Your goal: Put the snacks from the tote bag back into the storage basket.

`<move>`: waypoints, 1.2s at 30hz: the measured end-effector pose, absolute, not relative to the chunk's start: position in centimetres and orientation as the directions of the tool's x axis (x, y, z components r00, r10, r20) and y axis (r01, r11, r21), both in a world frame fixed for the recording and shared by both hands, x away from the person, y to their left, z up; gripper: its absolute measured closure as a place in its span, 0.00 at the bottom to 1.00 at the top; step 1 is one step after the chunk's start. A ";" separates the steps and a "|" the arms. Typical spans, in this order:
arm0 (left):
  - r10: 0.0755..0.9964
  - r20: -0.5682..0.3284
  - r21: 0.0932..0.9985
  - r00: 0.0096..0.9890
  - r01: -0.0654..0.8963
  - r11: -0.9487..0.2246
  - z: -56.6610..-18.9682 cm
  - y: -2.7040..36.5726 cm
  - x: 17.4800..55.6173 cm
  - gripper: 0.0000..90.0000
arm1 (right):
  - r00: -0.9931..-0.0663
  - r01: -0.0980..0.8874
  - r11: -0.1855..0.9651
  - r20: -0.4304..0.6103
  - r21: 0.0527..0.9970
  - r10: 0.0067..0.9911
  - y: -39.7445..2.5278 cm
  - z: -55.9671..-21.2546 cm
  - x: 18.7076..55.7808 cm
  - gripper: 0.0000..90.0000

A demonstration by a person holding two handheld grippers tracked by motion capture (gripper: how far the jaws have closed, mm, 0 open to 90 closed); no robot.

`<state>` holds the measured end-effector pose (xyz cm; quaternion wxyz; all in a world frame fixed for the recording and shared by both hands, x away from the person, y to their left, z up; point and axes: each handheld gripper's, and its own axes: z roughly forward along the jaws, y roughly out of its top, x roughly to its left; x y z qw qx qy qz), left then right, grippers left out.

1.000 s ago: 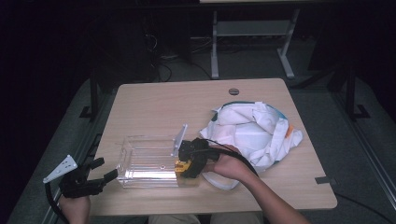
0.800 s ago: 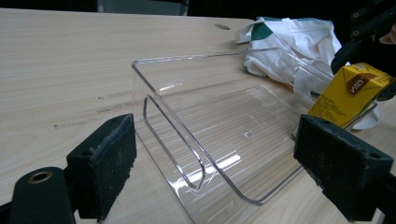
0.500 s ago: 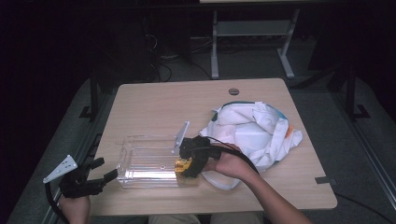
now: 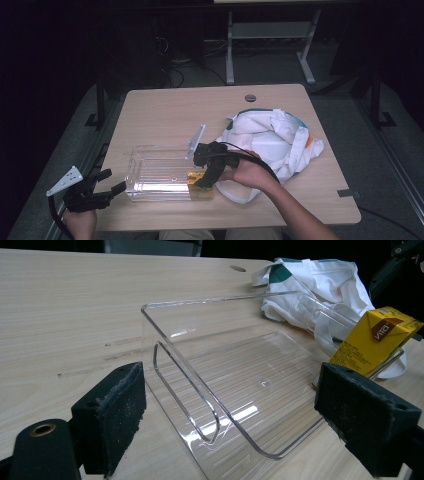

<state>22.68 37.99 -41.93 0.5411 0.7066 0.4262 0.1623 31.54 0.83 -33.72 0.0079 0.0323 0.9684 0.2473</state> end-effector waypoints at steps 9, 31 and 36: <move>0.779 -0.234 0.903 0.582 0.426 -0.048 -41.9 37.9 22.6 0.14 | -0.997 0.070 0.866 0.000 0.495 0.081 0.3 -32.5 31.7 0.36; 0.779 -0.236 0.904 0.581 0.426 -0.044 -41.9 37.9 22.6 0.14 | -0.992 0.112 0.841 0.009 0.529 0.126 -1.2 -30.7 33.1 0.36; 0.779 -0.234 0.903 0.581 0.427 -0.048 -41.9 37.9 22.6 0.14 | -0.990 0.127 0.832 0.014 0.540 0.142 -1.8 -30.3 33.6 0.36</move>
